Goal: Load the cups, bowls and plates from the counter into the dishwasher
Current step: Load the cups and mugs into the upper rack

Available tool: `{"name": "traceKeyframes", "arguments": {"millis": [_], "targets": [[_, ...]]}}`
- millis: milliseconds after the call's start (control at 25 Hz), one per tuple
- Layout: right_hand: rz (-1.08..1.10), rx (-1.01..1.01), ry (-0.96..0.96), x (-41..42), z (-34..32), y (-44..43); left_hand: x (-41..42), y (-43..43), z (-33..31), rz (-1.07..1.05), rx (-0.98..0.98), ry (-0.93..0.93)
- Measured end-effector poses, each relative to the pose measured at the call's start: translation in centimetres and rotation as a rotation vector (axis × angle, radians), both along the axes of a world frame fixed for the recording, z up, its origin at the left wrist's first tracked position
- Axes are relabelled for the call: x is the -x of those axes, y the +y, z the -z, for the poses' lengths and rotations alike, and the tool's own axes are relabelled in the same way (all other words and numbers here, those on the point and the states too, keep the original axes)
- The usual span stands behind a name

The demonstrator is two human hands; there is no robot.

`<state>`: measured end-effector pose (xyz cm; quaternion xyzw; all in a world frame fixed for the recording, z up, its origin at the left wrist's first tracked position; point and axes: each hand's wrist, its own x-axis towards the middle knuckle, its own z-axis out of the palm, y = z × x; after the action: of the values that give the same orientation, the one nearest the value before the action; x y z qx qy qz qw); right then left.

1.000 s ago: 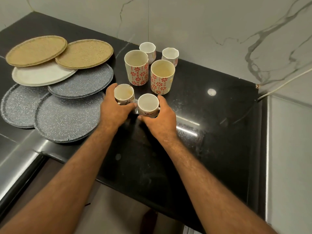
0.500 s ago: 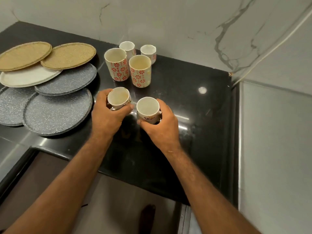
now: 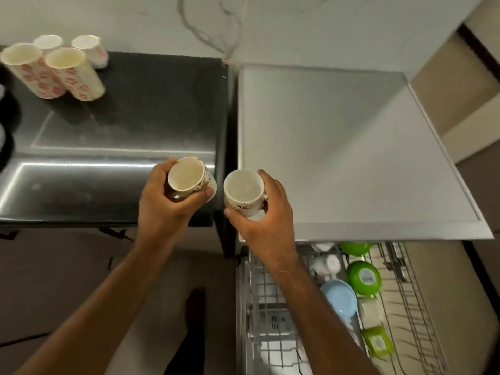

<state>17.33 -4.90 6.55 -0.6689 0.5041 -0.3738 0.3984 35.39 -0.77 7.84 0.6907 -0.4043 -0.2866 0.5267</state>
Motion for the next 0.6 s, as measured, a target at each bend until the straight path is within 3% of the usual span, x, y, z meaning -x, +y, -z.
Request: {"name": "traceKeyframes", "arguments": {"millis": [240, 600], "targets": [[0.17, -0.046, -0.029, 12.9, 3.2, 6.0, 11.6, 2.8, 2.4, 0.284, -0.016, 0.04], [0.297, -0.407, -0.057, 21.9, 13.5, 12.5, 19.4, 6.4, 11.3, 0.556, -0.116, 0.045]]}}
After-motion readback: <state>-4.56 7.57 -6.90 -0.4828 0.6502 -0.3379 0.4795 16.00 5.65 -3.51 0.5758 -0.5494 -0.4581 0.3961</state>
